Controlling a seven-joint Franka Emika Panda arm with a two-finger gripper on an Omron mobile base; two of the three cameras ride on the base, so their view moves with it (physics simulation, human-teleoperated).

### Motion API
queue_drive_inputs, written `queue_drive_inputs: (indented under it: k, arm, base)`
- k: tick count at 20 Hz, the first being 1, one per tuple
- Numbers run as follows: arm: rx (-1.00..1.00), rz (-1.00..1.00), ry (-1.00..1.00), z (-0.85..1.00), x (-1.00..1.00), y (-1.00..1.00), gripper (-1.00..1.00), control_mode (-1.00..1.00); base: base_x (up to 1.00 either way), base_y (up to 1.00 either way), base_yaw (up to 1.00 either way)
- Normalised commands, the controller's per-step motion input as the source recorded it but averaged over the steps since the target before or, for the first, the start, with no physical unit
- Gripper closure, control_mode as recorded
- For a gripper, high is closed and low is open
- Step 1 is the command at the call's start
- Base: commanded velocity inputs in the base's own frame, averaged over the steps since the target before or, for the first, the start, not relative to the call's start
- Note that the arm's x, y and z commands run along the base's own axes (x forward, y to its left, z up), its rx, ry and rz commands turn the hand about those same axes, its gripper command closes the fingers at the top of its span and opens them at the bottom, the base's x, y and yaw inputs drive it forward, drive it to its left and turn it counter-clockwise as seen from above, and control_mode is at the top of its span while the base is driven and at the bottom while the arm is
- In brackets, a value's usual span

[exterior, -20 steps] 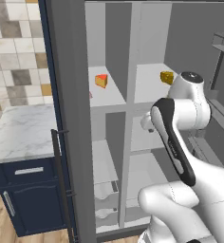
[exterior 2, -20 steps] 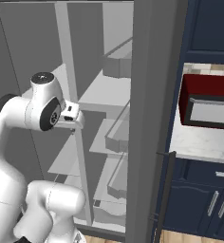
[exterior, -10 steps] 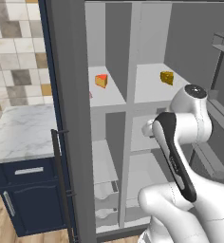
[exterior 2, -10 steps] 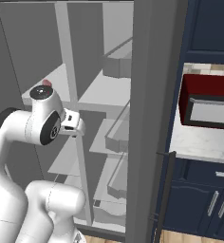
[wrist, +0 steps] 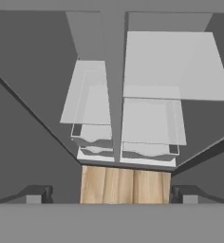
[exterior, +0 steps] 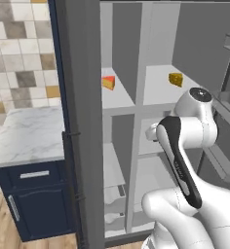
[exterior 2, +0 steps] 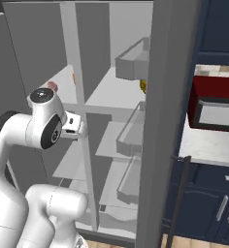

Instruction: Pick up the frozen steak from the freezer, place it on any shelf in the fridge, and close the fridge and freezer doors when done.

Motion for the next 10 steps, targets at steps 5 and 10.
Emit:
queue_drive_inputs:
  k: [5,10]
  arm:
    - [0.00,0.00,0.00,0.00,0.00,0.00,-1.00,1.00]
    - [0.00,0.00,0.00,0.00,0.00,0.00,-1.00,1.00]
  base:
    - [0.15,0.33,0.00]
    - [0.43,0.05,0.00]
